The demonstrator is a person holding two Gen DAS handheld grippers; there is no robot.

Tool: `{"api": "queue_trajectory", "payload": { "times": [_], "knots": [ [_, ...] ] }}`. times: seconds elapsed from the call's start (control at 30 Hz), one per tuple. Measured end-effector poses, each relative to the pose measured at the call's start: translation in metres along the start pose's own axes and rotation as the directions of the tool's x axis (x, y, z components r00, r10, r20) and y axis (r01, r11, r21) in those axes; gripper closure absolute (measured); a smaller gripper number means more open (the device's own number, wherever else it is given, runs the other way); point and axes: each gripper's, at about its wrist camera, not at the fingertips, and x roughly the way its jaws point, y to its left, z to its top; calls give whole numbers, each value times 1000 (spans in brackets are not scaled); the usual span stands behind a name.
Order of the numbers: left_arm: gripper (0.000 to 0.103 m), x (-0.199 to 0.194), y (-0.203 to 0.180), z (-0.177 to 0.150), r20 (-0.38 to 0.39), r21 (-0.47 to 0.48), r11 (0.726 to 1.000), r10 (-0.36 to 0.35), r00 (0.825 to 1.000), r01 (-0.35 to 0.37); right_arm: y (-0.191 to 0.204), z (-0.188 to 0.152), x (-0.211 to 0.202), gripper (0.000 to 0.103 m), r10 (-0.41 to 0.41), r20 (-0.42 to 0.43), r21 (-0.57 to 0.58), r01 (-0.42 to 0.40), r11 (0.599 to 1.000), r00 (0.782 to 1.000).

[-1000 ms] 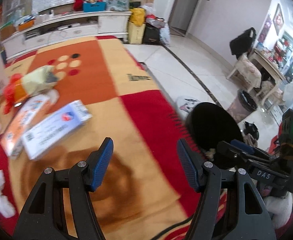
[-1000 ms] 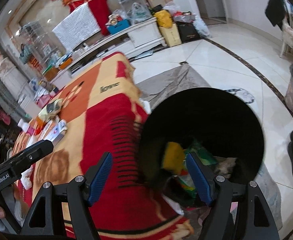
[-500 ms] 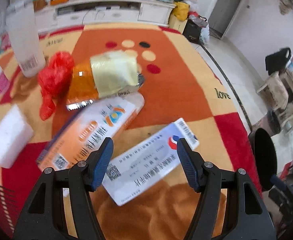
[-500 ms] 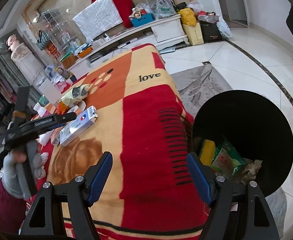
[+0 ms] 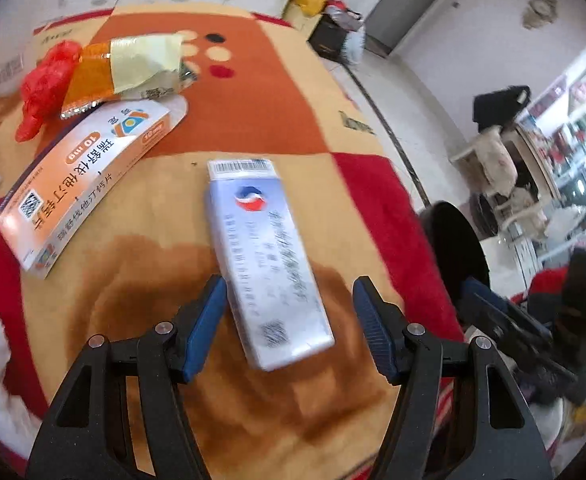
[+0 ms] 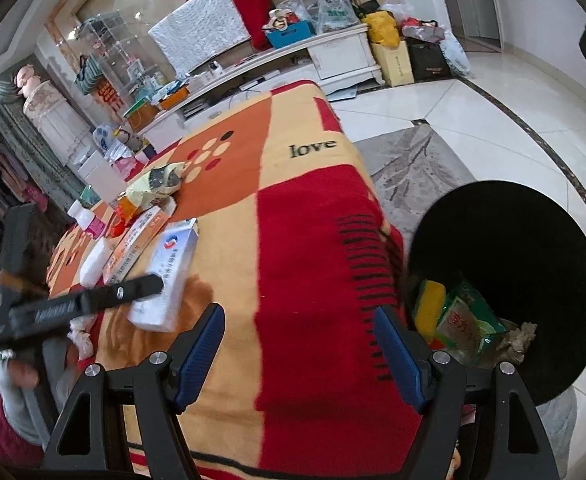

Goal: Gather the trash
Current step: 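Move both tools back to the table toward the white tissue and medicine box, then grasp the white tissue with the left tool while the right tool grasps the white-and-blue medicine box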

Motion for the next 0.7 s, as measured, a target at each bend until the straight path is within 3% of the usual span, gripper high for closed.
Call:
{"api": "queue_trajectory", "payload": {
  "times": [0.17,0.37,0.53,0.7],
  "knots": [
    [39,-48,12,-4,75,-19,1000,18,997,-17,28,3,12,28,28,-21,-53,-30,998,999],
    [38,-111,58,-26,153,-81,985,163,975,-152,72,5,39,28,57,-66,-136,-66,989,996],
    [38,-128,104,-50,147,-191,952,270,952,-241,106,6,65,28,66,-100,-204,-85,975,993],
    [38,-118,133,-70,125,-287,931,270,955,-226,132,10,96,28,40,-122,-244,-69,967,992]
  ]
}}
